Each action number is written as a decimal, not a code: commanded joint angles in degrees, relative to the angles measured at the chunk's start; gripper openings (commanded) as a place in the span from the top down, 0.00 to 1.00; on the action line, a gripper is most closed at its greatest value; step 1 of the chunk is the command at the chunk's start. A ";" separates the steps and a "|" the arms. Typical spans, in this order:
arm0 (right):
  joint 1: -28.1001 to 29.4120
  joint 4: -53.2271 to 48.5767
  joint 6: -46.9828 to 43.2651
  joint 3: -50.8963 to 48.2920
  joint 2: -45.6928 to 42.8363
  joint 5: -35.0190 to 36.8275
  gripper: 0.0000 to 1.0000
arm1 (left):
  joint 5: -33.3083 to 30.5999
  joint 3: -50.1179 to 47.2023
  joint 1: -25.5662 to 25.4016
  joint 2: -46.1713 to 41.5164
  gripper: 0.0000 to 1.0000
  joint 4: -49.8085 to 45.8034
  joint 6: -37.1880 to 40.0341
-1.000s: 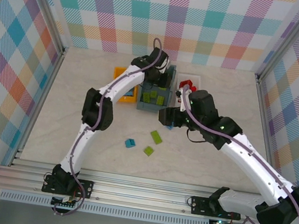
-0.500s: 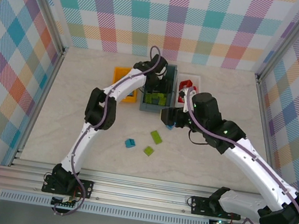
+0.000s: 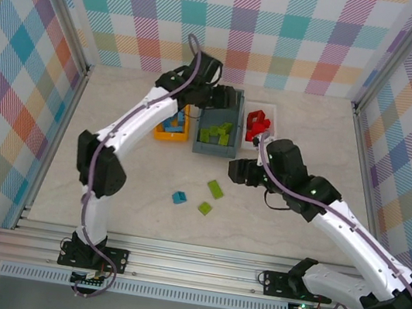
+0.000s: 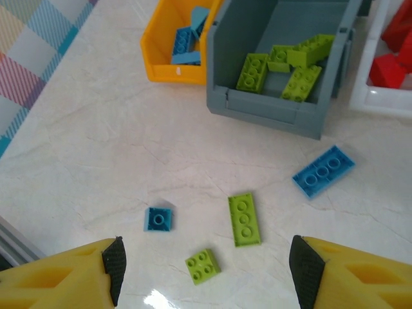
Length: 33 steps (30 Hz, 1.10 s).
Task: Sort the legos into containers by color
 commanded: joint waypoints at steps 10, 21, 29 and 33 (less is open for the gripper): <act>9.51 -5.73 -3.12 0.50 6.45 4.71 0.26 | -9.36 -40.07 -3.50 -37.78 0.44 -1.96 -10.99; 14.34 -6.64 -7.76 2.58 17.09 7.03 0.23 | -8.80 -60.18 -3.50 -61.29 0.43 -8.79 -21.47; 12.19 -7.39 -3.85 5.11 27.84 9.61 0.24 | -6.80 -65.53 -3.50 -64.26 0.43 -5.90 -24.05; 10.39 -6.62 -4.21 9.03 35.94 9.37 0.25 | -5.66 -64.97 -3.54 -64.08 0.43 -4.44 -24.03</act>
